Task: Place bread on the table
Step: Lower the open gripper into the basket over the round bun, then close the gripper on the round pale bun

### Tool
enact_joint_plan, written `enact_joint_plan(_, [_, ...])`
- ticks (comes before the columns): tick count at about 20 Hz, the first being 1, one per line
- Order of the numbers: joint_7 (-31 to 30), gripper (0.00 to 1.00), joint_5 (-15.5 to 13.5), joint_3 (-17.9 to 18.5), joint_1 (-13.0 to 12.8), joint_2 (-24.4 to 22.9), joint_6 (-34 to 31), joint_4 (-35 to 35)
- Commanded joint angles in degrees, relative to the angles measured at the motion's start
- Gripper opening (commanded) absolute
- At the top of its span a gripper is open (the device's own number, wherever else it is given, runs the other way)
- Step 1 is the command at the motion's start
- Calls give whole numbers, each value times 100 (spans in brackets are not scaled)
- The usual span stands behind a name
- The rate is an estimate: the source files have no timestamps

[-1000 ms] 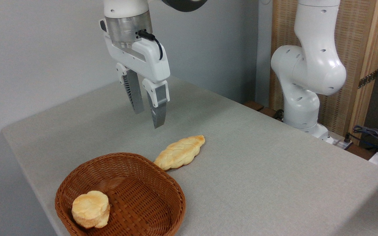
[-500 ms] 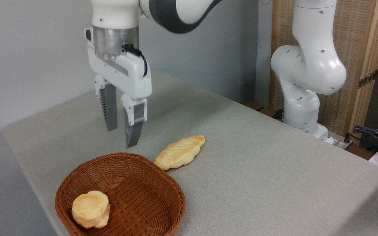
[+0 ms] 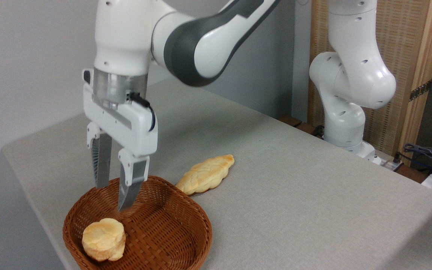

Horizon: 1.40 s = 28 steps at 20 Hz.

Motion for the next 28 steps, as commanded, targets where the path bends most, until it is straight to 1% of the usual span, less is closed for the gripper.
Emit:
enact_joint_plan(1, [-40, 100, 1, 56, -25, 258, 393, 20])
enact_joint_plan(4, [-32, 100, 1, 65, -25, 469, 692, 20])
enact_joint_plan(8, [-23, 100, 10, 171, -25, 741, 1096, 20])
enact_joint_plan(11, [-23, 100, 10, 197, -25, 908, 1290, 20])
enact_joint_plan(14, [-23, 100, 19, 197, -25, 1005, 1317, 37])
enact_joint_plan(28, [-58, 100, 1, 118, -69, 1049, 1264, 20])
